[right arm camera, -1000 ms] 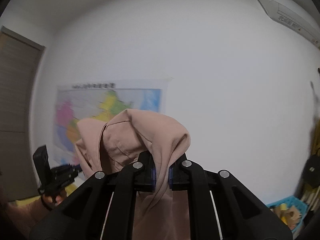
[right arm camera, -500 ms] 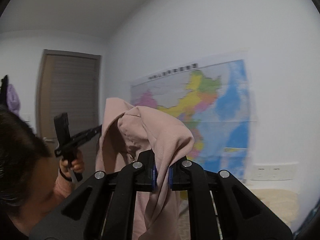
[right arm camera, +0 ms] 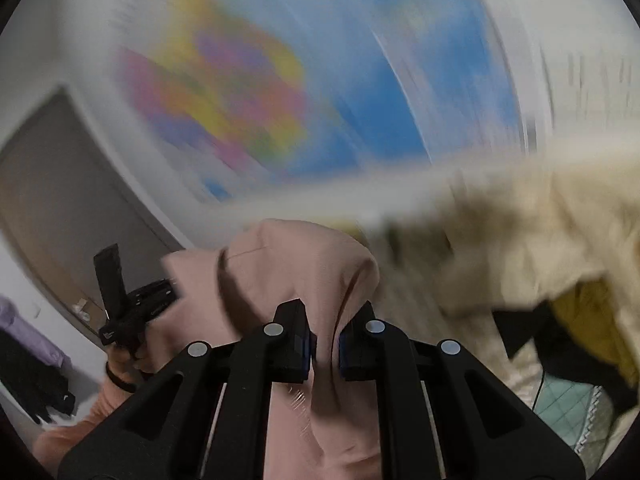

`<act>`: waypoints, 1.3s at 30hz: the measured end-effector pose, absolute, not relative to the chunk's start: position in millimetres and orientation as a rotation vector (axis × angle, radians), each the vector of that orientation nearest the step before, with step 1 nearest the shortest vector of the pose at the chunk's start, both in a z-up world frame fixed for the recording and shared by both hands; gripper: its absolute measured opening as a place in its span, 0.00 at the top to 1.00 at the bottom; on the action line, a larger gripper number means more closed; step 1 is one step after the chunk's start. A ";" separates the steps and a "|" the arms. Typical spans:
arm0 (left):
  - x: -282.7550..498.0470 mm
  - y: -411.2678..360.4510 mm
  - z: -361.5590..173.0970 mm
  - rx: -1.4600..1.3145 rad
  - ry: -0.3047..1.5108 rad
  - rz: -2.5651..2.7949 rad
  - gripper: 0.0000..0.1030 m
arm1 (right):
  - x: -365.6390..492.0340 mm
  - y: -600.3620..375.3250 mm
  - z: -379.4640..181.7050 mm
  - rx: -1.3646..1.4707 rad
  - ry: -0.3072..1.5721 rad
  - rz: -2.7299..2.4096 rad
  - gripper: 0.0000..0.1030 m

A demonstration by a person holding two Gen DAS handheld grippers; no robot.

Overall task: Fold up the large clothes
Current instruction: 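Lift the pink shirt off the pile with both grippers and swing it over the yellow blanket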

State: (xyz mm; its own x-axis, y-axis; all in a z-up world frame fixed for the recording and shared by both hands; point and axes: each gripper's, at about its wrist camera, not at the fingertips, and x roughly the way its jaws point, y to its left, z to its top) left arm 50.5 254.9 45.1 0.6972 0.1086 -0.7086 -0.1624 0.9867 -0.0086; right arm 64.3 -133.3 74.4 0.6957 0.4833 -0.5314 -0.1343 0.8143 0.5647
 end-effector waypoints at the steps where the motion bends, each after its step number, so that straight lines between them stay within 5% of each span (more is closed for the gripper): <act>1: 60.1 261.2 24.1 -0.087 0.826 0.118 0.99 | 75.3 -135.4 53.3 0.524 0.771 0.335 0.91; 4: 73.5 281.0 -30.2 -0.189 0.984 -0.013 0.95 | 105.4 -144.5 -5.4 0.564 0.882 0.296 0.91; 7: 66.0 282.1 -49.5 -0.238 1.052 -0.164 0.70 | 110.6 -151.2 -22.9 0.582 0.895 0.297 0.91; 9: 55.3 279.5 -57.8 -0.239 1.063 -0.243 0.39 | 108.5 -152.3 -20.1 0.576 0.883 0.320 0.90; 13: 44.2 279.2 -75.6 -0.422 1.122 -0.476 0.24 | 124.3 -145.6 -14.8 0.532 0.882 0.336 0.89; 15: 43.6 266.1 -82.5 -0.412 1.137 -0.498 0.08 | 124.3 -146.9 -16.0 0.530 0.885 0.348 0.89; 17: 37.9 245.0 -76.8 -0.273 1.130 -0.475 0.14 | 126.8 -145.3 -15.7 0.529 0.878 0.363 0.89; 18: 39.8 232.1 -73.3 -0.220 1.121 -0.459 0.41 | 126.2 -144.9 -15.5 0.527 0.876 0.366 0.89; 19: 39.0 228.4 -72.2 -0.184 1.121 -0.437 0.58 | 124.7 -144.7 -14.7 0.528 0.871 0.368 0.89; 20: 40.5 226.2 -70.6 -0.159 1.127 -0.401 0.90 | 122.6 -144.1 -11.8 0.528 0.859 0.378 0.89; 21: 40.9 228.4 -64.6 -0.139 1.113 -0.363 0.94 | 119.9 -143.3 -6.8 0.514 0.846 0.374 0.89; 28: 48.4 272.6 49.4 -0.071 0.780 -0.095 0.95 | 110.1 -147.3 47.7 0.469 0.651 0.369 0.89; 32: 84.4 271.6 62.6 0.050 0.759 0.019 0.92 | 149.3 -147.5 36.3 0.426 0.692 0.279 0.85; 34: 114.1 266.7 25.3 0.133 0.839 0.109 0.80 | 172.7 -144.2 11.6 0.424 0.776 0.211 0.65; 35: 125.1 263.9 9.6 0.178 0.886 0.159 0.65 | 176.8 -143.4 3.3 0.428 0.800 0.191 0.63; 38: 126.6 276.3 -25.9 0.170 0.965 0.217 0.64 | 168.0 -136.8 -4.6 0.396 0.812 0.158 0.49; 39: 118.9 281.5 -23.6 0.129 0.958 0.198 0.61 | 159.5 -135.8 -0.7 0.397 0.800 0.161 0.36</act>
State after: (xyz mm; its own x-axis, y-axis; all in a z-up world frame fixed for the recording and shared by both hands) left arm 118.9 281.5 -23.6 0.5591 0.2244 -0.7982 -0.1102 0.9742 0.1967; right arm 159.5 -135.8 -0.7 0.6891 0.2884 -0.6649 0.0082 0.9143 0.4050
